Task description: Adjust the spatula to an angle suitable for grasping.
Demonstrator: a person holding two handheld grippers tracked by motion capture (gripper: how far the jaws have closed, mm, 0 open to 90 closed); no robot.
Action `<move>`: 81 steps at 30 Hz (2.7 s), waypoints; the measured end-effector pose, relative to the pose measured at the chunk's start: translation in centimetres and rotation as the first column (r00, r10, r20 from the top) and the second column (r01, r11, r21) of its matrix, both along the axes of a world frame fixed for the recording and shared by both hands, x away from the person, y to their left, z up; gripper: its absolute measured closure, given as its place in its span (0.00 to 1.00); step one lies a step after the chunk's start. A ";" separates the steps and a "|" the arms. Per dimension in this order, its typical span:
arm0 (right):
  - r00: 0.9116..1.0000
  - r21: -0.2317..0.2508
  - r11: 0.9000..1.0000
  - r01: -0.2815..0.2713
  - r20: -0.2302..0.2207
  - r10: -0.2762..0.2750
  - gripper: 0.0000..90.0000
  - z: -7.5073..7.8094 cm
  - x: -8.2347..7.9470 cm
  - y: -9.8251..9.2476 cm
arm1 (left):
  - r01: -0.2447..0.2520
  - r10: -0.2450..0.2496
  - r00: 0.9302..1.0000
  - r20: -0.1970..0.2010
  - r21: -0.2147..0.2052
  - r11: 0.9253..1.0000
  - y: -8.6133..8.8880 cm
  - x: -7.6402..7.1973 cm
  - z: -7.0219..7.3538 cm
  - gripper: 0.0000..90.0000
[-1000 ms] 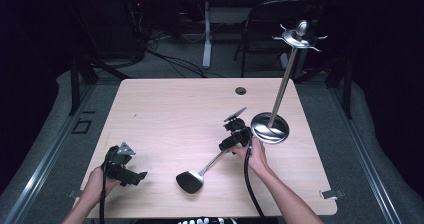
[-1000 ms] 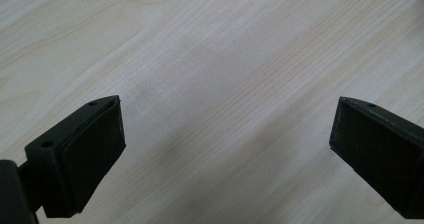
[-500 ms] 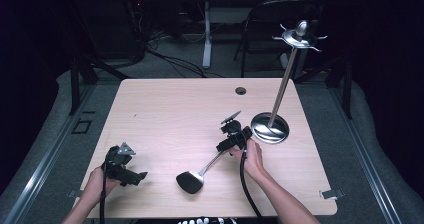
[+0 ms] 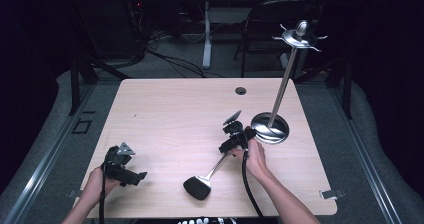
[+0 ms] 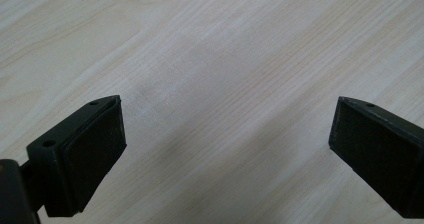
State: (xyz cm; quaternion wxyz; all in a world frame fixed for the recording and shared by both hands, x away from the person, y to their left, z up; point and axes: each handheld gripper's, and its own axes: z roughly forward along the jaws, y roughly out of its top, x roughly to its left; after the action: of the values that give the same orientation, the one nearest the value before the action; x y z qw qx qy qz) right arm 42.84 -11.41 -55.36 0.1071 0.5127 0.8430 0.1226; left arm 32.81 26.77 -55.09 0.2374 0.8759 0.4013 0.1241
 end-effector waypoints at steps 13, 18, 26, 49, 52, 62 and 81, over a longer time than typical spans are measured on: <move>0.999 0.042 0.998 -0.048 -0.012 0.048 0.37 0.2 0.3 -0.4 | 0.003 -0.003 1.000 -0.003 -0.002 1.000 0.0 0.0 0.0 0.02; 0.995 0.038 0.995 -0.097 -0.006 0.097 0.44 0.3 0.3 -0.6 | 0.002 -0.002 1.000 -0.003 -0.004 1.000 0.0 0.0 0.0 0.02; 0.977 -0.009 0.978 -0.210 0.025 0.210 0.54 0.6 0.2 -0.5 | 0.003 -0.003 1.000 -0.004 -0.005 1.000 0.0 0.0 0.0 0.02; 0.965 -0.009 0.967 -0.255 -0.069 0.254 0.71 1.6 -0.7 -0.4 | 0.006 -0.006 1.000 -0.001 -0.009 1.000 0.0 0.0 0.1 0.01; 0.965 -0.010 0.968 -0.252 -0.075 0.250 0.72 1.6 -0.7 -0.5 | 0.008 -0.008 1.000 0.000 -0.007 1.000 0.0 -0.1 0.1 0.01; 0.967 0.006 0.975 -0.221 -0.127 0.220 0.73 1.4 -0.5 -0.7 | 0.010 -0.010 1.000 0.000 -0.006 1.000 0.0 -0.1 0.1 0.02; 0.966 0.002 0.972 -0.234 -0.111 0.233 0.88 1.2 -0.3 -1.4 | 0.010 -0.010 1.000 0.000 -0.007 1.000 -0.1 -0.1 0.1 0.02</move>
State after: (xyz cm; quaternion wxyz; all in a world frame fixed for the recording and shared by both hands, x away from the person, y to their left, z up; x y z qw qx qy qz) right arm 42.57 -12.76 -54.12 0.0478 0.4151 0.9029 0.1011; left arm 32.73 26.69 -55.03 0.2411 0.8771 0.3972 0.1216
